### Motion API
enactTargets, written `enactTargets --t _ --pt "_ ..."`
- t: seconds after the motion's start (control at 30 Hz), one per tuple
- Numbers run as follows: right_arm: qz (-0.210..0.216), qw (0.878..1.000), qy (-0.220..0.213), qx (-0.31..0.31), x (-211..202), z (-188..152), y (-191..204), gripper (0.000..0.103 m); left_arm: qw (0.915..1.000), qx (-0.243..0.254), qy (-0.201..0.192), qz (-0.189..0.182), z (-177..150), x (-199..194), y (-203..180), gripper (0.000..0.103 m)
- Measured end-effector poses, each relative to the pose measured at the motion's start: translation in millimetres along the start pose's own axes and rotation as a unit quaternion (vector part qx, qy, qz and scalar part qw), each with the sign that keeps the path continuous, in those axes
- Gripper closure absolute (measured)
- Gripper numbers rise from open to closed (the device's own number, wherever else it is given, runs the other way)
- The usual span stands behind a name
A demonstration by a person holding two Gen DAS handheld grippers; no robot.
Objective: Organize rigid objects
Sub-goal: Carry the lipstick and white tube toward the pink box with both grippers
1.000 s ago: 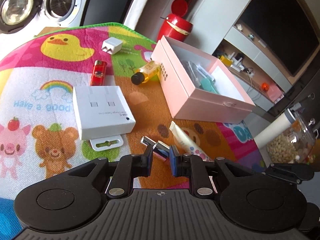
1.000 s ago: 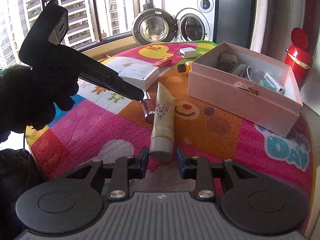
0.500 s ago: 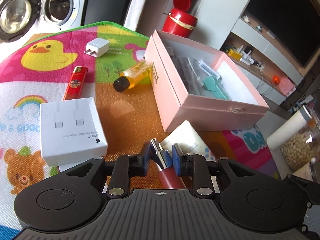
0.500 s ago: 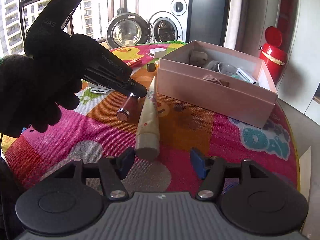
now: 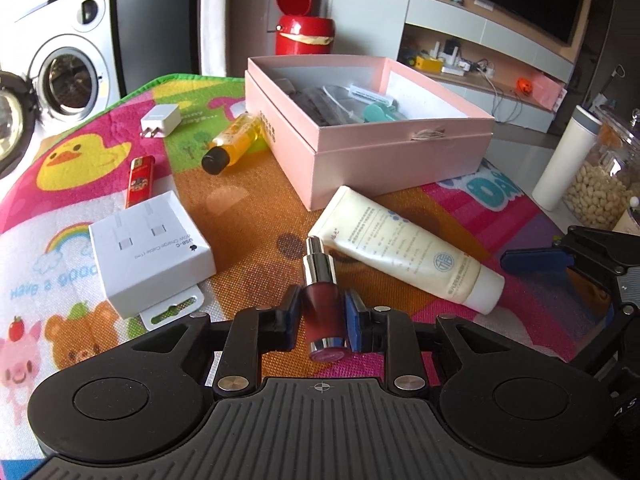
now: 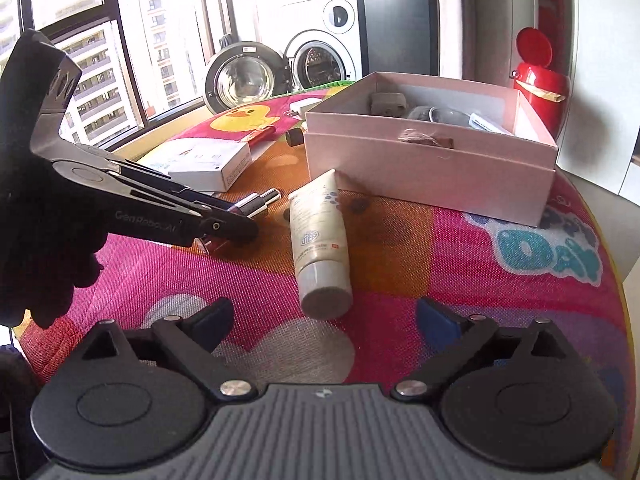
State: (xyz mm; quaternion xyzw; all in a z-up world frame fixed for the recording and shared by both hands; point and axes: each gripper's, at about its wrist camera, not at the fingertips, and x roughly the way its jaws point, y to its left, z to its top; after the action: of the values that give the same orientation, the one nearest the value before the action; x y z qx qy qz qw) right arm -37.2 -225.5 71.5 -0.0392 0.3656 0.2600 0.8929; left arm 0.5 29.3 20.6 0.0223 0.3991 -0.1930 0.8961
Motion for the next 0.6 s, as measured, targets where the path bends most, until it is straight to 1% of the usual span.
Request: enactTargets --t 0.07,0.17,0.3,0.37,0.47,0.5,0.53,0.6 --pt "0.003 1.0 0.003 -0.001 1.4 0.6 1.2 0.0 0.9998 -0.018 -0.002 -0.009 -2.0 -2.2 5.8 0.077" --pt "-0.002 1.0 0.005 0.001 2.7 1.0 2.7 0.0 0.9988 -0.048 0.001 -0.012 3.8 1.6 11.1 0.077" --pt "0.001 1.0 0.017 0.014 3.7 5.8 -0.1 0.0 0.9984 -0.056 -0.004 -0.003 10.1 8.8 8.4 0.077" --pt "0.001 1.0 0.019 0.011 4.0 5.9 0.5 0.0 0.9983 -0.059 -0.002 -0.006 10.7 8.2 8.5 0.077" --pt "-0.005 0.999 0.03 -0.025 7.4 7.5 6.8 0.0 0.9991 -0.036 -0.007 -0.019 3.4 3.2 9.1 0.078" --pt "-0.008 0.999 0.038 -0.031 8.3 10.0 8.4 0.001 0.9992 -0.031 -0.009 -0.024 -0.1 0.4 9.2 0.078" --pt "-0.008 0.999 0.041 -0.027 7.5 13.3 8.6 0.006 0.999 -0.03 -0.012 -0.03 -4.5 -2.7 10.5 0.078" --pt "0.0 0.999 0.028 -0.021 4.0 19.3 8.9 0.014 0.998 -0.04 -0.018 -0.047 -12.1 -7.8 16.0 0.078"
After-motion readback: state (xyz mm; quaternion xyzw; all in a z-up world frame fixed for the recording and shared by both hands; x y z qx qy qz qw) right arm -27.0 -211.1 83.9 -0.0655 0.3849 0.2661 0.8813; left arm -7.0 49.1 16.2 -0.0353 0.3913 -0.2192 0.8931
